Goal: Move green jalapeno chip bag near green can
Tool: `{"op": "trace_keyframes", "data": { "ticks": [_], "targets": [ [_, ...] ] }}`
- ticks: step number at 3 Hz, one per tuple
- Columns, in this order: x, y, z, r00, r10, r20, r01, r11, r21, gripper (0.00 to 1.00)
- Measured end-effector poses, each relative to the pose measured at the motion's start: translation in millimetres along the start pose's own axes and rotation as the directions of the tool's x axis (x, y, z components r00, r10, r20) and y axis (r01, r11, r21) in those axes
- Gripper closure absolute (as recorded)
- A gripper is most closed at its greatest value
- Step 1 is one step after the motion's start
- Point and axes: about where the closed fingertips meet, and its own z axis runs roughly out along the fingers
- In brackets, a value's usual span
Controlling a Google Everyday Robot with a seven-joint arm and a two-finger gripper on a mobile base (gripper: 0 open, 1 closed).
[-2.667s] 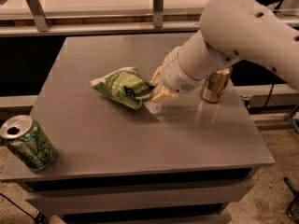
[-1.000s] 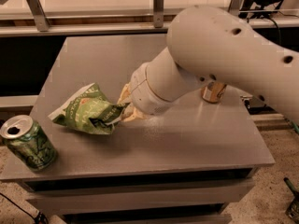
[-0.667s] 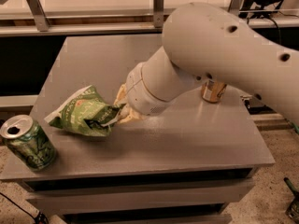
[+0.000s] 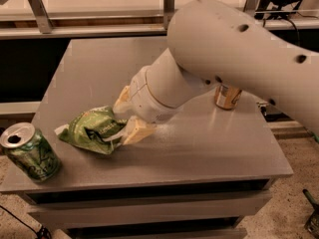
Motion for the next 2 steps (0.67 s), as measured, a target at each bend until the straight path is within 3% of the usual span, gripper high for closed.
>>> {"op": "trace_keyframes", "data": {
  "ticks": [1,2],
  "targets": [
    [-2.0,0.0,-1.1,1.0,-0.004,-0.002,0.004,1.0,0.002,0.0],
    [-2.0,0.0,-1.1,1.0,-0.004,-0.002,0.004,1.0,0.002,0.0]
  ]
}}
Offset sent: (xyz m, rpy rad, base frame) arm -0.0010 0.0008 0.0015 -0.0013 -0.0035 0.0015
